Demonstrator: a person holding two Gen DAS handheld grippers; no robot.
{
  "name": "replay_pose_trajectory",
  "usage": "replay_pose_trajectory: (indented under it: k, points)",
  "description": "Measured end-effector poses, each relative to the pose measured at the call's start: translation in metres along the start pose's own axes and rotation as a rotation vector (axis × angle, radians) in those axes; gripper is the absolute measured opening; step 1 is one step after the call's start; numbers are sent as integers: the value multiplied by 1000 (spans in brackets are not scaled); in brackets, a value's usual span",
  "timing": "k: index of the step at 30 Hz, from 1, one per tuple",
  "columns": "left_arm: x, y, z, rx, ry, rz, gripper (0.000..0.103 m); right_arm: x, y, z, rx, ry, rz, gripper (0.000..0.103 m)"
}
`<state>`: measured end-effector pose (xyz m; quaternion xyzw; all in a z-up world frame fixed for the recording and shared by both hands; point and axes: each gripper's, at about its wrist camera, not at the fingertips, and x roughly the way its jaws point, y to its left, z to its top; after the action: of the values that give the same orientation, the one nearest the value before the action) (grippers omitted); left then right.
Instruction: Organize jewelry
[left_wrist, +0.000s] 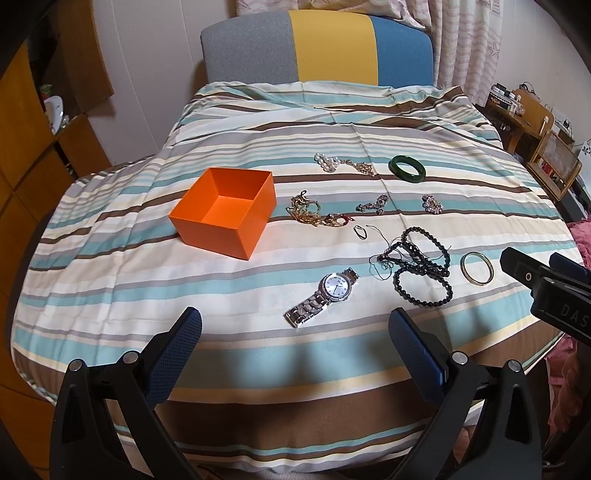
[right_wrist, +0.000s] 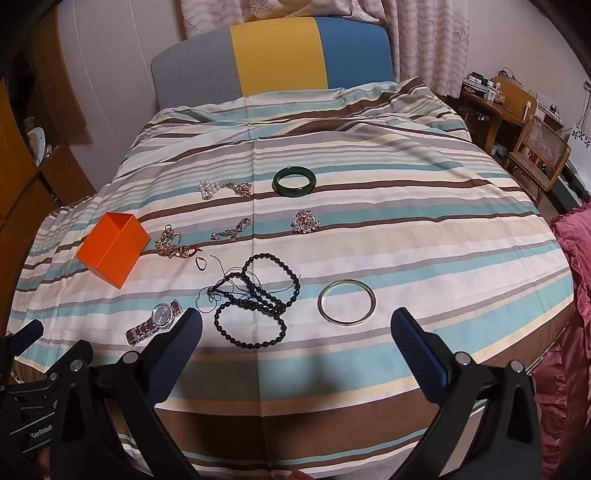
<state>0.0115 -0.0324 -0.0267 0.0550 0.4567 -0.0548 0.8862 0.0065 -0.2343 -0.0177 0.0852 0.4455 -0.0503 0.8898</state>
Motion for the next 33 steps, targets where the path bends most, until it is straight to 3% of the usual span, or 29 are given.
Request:
replay_pose_trajectory:
  k: [15,22,27,30,33]
  points:
    - [2,0,-1,-2,6,4,100,5,-1,-1,6,14,-2,101]
    - [9,18,0,-55,-5,-51,100,10,-8,-1,24,6,2,101]
    - [21,26,0,-21,-59,27,100,19,-23,-5,34,-47,48,101]
    - [36,29,0,-11,-39,29,100,32,-32,-9,6,-75,73,101]
    - [54,30,-3,-14,-1,-9,100,49,-45,-14,6,-39,61,101]
